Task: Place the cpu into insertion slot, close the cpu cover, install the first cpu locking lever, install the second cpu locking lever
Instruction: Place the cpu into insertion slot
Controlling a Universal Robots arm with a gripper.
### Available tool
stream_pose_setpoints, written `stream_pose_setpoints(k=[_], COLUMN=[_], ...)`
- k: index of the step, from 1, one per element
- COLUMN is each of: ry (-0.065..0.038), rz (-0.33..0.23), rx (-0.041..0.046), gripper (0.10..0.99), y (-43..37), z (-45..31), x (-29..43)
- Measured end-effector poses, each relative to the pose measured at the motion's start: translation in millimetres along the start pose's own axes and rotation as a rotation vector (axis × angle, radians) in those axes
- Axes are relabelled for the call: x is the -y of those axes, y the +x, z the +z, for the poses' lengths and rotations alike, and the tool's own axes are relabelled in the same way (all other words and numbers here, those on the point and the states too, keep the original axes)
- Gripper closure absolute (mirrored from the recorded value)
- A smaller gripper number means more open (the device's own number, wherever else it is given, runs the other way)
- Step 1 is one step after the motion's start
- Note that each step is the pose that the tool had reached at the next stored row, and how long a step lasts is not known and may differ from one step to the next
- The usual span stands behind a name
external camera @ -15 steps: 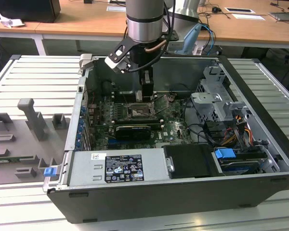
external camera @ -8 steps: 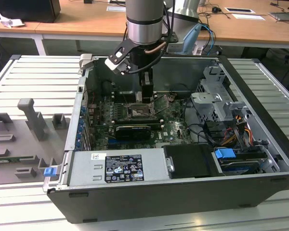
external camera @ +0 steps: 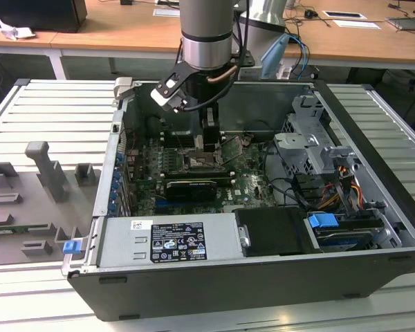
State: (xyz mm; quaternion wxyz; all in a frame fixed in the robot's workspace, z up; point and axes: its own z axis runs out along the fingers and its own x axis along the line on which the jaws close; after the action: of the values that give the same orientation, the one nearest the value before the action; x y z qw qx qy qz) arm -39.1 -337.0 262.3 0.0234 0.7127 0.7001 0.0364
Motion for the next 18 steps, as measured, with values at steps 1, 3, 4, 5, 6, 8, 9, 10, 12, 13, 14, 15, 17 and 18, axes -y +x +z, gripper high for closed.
stream_pose_setpoints(k=[1, 3, 4, 5, 6, 8, 9, 10, 12, 13, 14, 15, 17, 18], ry=[0.0, 0.0, 0.0, 0.0, 0.0, 0.0, 0.0, 0.0, 0.0, 0.0, 0.0, 0.0, 0.0, 0.0], rz=[0.0, 0.0, 0.0, 0.0, 0.0, 0.0, 0.0, 0.0, 0.0, 0.0, 0.0, 0.0, 0.0, 0.001], rx=[0.0, 0.0, 0.0, 0.0, 0.0, -0.0001, -0.0001, -0.0003, -0.0003, -0.0003, -0.0003, -0.0003, -0.0004, -0.0002], gripper=[0.557, 0.557, 0.557, 0.557, 0.557, 0.557, 0.557, 0.557, 0.557, 0.557, 0.557, 0.557, 0.557, 0.557], y=[0.0, 0.1, 0.2, 0.4, 0.6, 1.1, 1.4, 1.8, 2.7, 3.1, 3.9, 5.0, 8.2, 9.2], z=[1.9, 6.3, 8.2, 10.3, 12.7, 16.2, 17.9, 20.3, 24.5, 27.7, 30.9, 32.6, 36.4, 37.6], x=[0.2, 0.8, 1.1, 1.7, 2.4, 3.8, 4.6, 5.5, 6.9, 8.2, 9.4, 9.9, 10.8, 11.0])
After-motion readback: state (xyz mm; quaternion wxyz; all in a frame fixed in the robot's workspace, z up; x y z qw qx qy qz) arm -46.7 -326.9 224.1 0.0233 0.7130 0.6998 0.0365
